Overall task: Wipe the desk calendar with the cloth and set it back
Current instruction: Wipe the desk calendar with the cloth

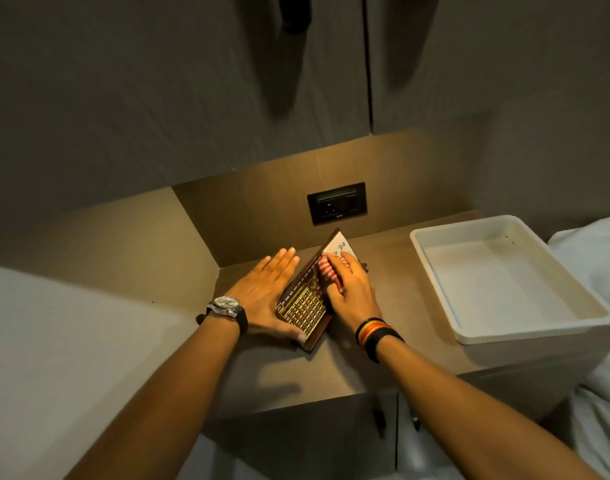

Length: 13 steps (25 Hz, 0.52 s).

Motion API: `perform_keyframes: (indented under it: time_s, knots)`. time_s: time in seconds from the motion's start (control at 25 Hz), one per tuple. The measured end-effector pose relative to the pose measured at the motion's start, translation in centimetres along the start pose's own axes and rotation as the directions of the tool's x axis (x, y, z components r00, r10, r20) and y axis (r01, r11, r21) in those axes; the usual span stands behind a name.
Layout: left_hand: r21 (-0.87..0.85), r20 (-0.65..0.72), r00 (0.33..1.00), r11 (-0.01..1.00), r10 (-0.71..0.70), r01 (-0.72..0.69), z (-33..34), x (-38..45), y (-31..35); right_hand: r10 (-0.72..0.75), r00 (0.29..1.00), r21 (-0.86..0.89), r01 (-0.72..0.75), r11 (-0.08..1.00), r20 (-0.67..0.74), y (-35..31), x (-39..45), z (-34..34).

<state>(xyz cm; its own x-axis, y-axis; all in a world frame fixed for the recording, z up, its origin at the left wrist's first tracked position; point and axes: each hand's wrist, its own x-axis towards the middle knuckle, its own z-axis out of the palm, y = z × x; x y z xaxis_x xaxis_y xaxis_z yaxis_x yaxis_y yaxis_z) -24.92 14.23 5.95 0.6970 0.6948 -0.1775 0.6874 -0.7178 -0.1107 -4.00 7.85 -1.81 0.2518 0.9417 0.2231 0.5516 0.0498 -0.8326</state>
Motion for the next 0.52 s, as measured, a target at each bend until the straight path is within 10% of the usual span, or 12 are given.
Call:
perform_keyframes:
  time_s: [0.52]
  knots:
    - [-0.3, -0.033, 0.999, 0.954, 0.01, -0.02, 1.7, 1.9, 1.6, 0.073, 0.991, 0.129, -0.058, 0.99, -0.113, 1.7, 1.6, 3.9]
